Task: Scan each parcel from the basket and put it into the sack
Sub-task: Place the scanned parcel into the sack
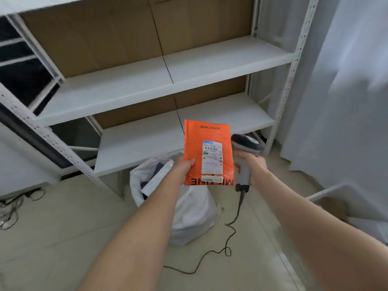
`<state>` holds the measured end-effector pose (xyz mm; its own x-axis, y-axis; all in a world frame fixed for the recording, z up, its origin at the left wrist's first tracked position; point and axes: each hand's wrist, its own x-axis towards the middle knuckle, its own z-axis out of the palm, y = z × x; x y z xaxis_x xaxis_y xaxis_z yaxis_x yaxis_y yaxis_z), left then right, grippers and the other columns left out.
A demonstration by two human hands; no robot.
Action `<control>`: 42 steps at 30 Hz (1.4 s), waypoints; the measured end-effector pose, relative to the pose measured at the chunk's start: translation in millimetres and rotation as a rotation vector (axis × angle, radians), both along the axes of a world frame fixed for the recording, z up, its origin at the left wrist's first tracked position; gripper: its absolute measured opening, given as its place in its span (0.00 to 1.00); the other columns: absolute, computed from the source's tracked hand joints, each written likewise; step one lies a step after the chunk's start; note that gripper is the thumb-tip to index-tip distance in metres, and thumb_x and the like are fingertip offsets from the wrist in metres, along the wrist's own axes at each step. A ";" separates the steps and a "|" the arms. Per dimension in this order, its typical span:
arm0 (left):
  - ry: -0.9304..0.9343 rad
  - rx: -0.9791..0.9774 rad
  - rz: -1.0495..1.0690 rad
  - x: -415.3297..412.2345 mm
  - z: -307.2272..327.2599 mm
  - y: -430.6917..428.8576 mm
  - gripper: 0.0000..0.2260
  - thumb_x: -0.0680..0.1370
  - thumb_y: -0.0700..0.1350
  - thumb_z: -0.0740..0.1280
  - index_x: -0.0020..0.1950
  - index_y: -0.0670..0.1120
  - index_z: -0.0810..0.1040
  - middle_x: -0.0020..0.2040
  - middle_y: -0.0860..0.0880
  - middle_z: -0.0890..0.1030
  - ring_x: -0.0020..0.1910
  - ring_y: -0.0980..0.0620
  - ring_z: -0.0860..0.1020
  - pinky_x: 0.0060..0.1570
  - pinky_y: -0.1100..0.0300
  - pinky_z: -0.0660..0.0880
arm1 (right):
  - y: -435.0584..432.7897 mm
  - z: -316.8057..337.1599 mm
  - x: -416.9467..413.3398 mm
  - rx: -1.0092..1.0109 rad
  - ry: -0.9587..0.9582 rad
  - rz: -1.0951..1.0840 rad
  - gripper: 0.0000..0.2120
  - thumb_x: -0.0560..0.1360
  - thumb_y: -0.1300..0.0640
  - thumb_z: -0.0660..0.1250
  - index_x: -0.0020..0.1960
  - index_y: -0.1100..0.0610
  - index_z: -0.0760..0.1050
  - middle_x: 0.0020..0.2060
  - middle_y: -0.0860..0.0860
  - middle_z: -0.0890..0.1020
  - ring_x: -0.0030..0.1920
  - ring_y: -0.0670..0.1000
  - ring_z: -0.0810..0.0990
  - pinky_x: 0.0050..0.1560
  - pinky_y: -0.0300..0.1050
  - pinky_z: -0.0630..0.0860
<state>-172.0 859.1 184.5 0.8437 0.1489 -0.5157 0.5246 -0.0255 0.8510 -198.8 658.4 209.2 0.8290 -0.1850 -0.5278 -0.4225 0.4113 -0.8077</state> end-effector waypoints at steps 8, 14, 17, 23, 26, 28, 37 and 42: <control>0.028 0.138 0.214 32.4 -36.3 118.8 0.12 0.82 0.39 0.59 0.64 0.42 0.75 0.50 0.45 0.81 0.50 0.44 0.79 0.57 0.48 0.75 | 118.6 -41.1 55.5 -0.024 0.086 0.193 0.07 0.72 0.66 0.72 0.42 0.60 0.73 0.34 0.58 0.77 0.31 0.54 0.76 0.33 0.46 0.73; 0.087 0.259 0.256 78.6 -63.3 159.6 0.11 0.81 0.37 0.58 0.60 0.44 0.76 0.50 0.45 0.78 0.47 0.46 0.77 0.50 0.53 0.74 | 170.0 -76.5 114.8 0.012 0.133 0.276 0.14 0.70 0.64 0.73 0.54 0.66 0.75 0.31 0.58 0.77 0.27 0.53 0.75 0.30 0.44 0.74; 0.146 0.358 0.198 100.7 -85.6 170.2 0.14 0.80 0.37 0.57 0.63 0.42 0.76 0.53 0.40 0.80 0.47 0.46 0.76 0.46 0.52 0.73 | 185.1 -94.6 143.1 0.026 0.167 0.251 0.10 0.71 0.64 0.73 0.51 0.64 0.76 0.31 0.57 0.78 0.26 0.51 0.76 0.28 0.42 0.75; 0.218 0.625 -0.027 132.4 -137.4 188.0 0.14 0.79 0.39 0.60 0.62 0.41 0.78 0.57 0.40 0.80 0.56 0.40 0.78 0.55 0.52 0.74 | 204.0 -130.9 180.5 0.056 0.238 0.242 0.07 0.72 0.64 0.73 0.45 0.60 0.75 0.33 0.55 0.78 0.29 0.52 0.75 0.31 0.43 0.75; 0.202 0.736 -0.139 144.4 -163.5 192.8 0.11 0.78 0.41 0.62 0.57 0.42 0.81 0.55 0.40 0.82 0.55 0.41 0.79 0.50 0.57 0.72 | 209.5 -157.0 191.4 0.090 0.257 0.224 0.07 0.74 0.64 0.71 0.43 0.58 0.73 0.35 0.56 0.77 0.31 0.52 0.75 0.33 0.44 0.75; 0.220 0.837 -0.272 151.6 -183.8 193.9 0.12 0.79 0.44 0.61 0.57 0.43 0.81 0.56 0.41 0.81 0.58 0.41 0.78 0.53 0.57 0.71 | 212.3 -174.7 197.2 0.106 0.249 0.195 0.07 0.73 0.65 0.71 0.42 0.56 0.74 0.36 0.56 0.76 0.33 0.52 0.75 0.31 0.42 0.75; 0.273 0.885 -0.588 164.2 -281.6 197.9 0.18 0.81 0.44 0.58 0.71 0.43 0.69 0.68 0.42 0.73 0.66 0.43 0.71 0.65 0.53 0.67 | 221.1 -243.3 209.1 0.110 0.349 0.041 0.06 0.72 0.63 0.73 0.43 0.60 0.76 0.46 0.60 0.77 0.36 0.55 0.76 0.37 0.46 0.77; 0.332 0.930 -0.727 178.5 -272.6 199.7 0.23 0.80 0.41 0.60 0.74 0.40 0.61 0.69 0.40 0.69 0.67 0.42 0.69 0.61 0.54 0.70 | 220.0 -245.0 197.4 0.082 0.365 0.007 0.13 0.71 0.61 0.75 0.52 0.64 0.76 0.45 0.59 0.78 0.33 0.53 0.76 0.34 0.44 0.77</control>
<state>6.4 1058.8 -88.0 0.7322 0.1243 -0.6697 0.3228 -0.9291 0.1804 -1.4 878.4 -35.8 0.5843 -0.1249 -0.8018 -0.6800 0.4639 -0.5678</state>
